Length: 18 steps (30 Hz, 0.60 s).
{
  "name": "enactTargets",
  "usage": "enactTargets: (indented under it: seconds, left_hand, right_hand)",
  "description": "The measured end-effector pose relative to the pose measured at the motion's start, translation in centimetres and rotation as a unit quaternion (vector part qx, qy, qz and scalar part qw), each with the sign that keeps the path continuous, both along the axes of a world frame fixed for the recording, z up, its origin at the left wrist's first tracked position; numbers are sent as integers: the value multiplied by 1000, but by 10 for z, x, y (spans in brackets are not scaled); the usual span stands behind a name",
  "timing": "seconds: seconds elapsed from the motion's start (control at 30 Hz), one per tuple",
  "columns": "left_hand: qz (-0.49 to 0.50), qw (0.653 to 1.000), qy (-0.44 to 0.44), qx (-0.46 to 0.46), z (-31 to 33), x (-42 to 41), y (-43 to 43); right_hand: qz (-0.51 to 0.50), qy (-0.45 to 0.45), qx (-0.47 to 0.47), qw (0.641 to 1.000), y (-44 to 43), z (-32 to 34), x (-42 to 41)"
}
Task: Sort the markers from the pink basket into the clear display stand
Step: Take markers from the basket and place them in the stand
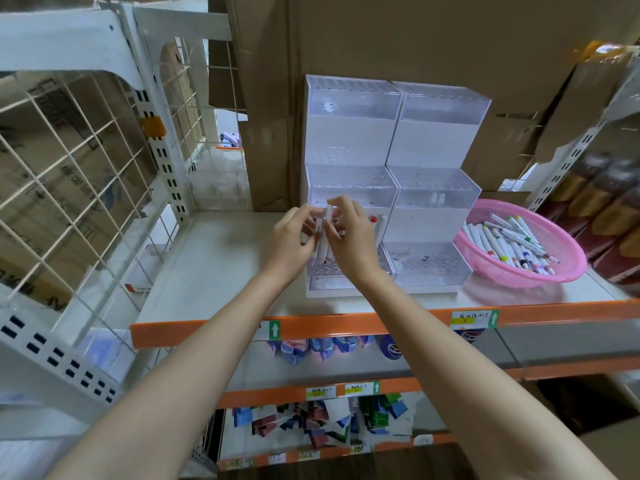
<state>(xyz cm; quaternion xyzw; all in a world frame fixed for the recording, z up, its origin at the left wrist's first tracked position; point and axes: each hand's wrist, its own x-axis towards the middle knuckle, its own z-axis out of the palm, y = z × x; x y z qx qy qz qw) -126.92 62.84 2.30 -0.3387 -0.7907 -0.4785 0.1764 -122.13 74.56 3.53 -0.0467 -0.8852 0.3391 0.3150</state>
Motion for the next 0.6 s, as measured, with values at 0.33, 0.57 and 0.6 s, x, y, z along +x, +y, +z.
enactTargets:
  seconds: [0.33,0.57,0.6]
  left_hand:
    - [6,1000,-11,-21,-5,2,-3]
    - [0,999,-27,-19,-2,3,-3]
    - [-1,999,-31,-14,-1,4,-2]
  right_hand:
    - [5,-1,16,1000,2,-1,1]
    - [18,-5,13,1000,1,-3,2]
    - [22,-8,13,1000,1,-4,2]
